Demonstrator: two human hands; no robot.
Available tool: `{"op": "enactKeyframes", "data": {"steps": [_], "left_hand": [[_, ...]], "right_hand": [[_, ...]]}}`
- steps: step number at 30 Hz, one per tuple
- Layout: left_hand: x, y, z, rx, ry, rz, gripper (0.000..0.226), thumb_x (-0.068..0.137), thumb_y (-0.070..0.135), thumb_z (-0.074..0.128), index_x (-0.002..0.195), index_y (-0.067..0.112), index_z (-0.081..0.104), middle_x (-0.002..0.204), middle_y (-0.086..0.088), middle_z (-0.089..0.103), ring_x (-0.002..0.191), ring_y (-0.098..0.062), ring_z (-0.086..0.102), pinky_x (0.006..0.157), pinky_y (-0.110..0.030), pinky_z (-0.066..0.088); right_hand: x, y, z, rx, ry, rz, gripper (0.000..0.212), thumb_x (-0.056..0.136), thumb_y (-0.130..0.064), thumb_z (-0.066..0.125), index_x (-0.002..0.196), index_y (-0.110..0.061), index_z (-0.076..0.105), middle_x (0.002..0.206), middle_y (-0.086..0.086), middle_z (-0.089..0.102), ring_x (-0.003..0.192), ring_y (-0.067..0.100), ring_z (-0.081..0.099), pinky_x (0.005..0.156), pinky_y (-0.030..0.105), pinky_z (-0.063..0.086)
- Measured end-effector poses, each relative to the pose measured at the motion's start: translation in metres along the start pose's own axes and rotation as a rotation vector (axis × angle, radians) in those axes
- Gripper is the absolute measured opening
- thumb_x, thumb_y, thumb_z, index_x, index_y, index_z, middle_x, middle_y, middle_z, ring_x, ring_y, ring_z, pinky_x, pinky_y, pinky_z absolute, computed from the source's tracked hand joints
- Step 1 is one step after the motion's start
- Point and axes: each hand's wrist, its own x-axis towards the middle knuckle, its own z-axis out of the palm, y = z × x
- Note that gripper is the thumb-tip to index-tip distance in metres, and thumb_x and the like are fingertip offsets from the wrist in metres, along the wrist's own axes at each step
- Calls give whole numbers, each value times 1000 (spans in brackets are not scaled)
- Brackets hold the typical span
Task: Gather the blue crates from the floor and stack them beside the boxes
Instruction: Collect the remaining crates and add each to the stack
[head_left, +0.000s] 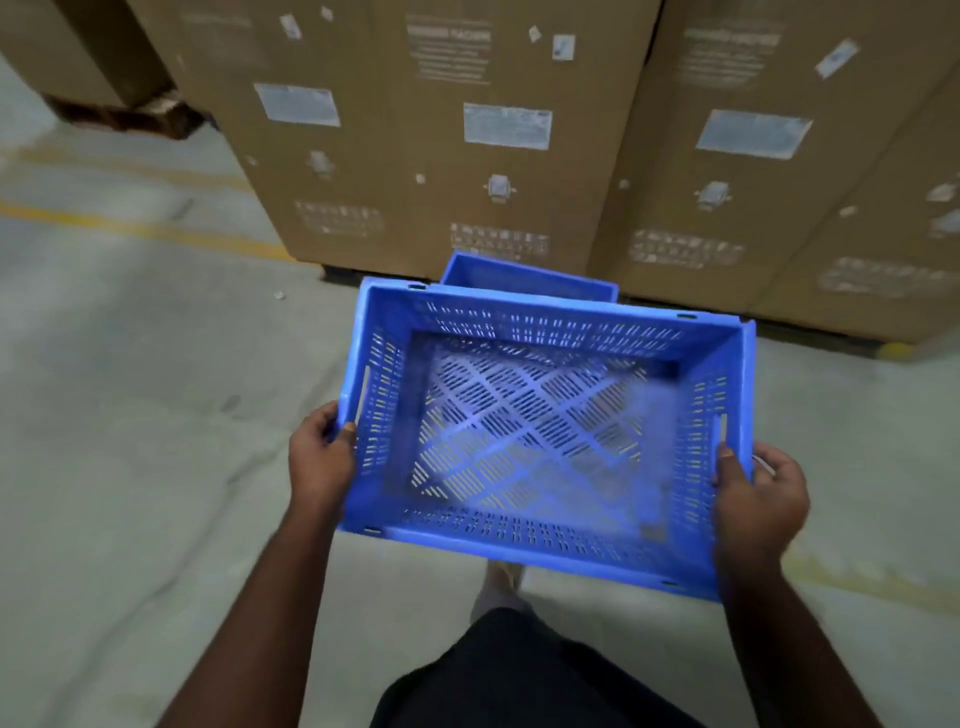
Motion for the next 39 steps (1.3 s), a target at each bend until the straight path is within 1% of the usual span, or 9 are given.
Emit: {"op": "enactKeyframes", "data": {"steps": [3,8,14,20,24,29,32,35,39], "left_hand": [[88,20,35,39,-55,72,34,90,1,60,122,9,68,114,-10,74,100,-21,69,100,-48,55],[210,74,87,-43,-137,118,46,91,-9,55,135,3,59,128,-14,69,120,-31,66,106,-45,51],[320,124,141,-140,-162,133,47,96,-12,51,141,-2,51,137,-11,60,118,-19,60,105,-30,48],[417,117,185,-136,-249,76,50,95,-13,49,144,-2,51,141,-15,60,119,-19,59,112,-41,45],[458,99,208,-114,-291,27,50,94,-11,51,142,0,53,139,-14,62,129,-28,59,114,-48,44],[490,70,237,-61,-351,-41,48,90,-9,54,133,7,64,129,-8,70,120,-29,66,107,-55,49],[504,52,261,-46,-373,-67,46,88,-10,56,128,9,67,122,-8,73,107,-22,69,103,-56,52],[509,40,280,-36,-332,-119,46,87,-12,53,126,10,68,123,-10,73,107,-21,67,105,-55,50],[523,22,303,11,-340,-127,45,89,-7,54,121,19,70,120,-2,74,109,-21,68,105,-52,51]], "right_hand": [[49,-20,73,35,28,-9,20,78,-42,76,93,-40,63,99,23,76,89,38,75,84,57,60],[130,-78,181,65,48,-41,21,74,-45,73,91,-51,62,98,9,78,88,35,76,82,56,60],[214,-118,277,80,41,-90,27,72,-46,70,96,-56,62,97,4,79,87,31,76,80,56,60],[213,-153,339,-36,118,-96,24,77,-47,66,101,-49,62,99,6,78,88,27,76,83,49,60],[208,-145,360,-94,154,-83,26,84,-34,69,109,-36,64,98,-3,75,95,24,74,91,45,58],[219,-126,382,-202,148,-21,27,89,-28,68,115,-23,64,101,6,76,98,31,71,87,41,54],[239,-112,398,-252,132,19,26,89,-34,65,114,-28,61,104,3,77,99,29,71,89,41,54],[266,-91,417,-262,92,51,27,87,-43,64,112,-36,58,100,1,78,94,28,73,88,46,57],[296,-69,441,-306,39,79,25,92,-37,66,115,-31,60,102,3,79,96,27,73,85,39,53]]}}
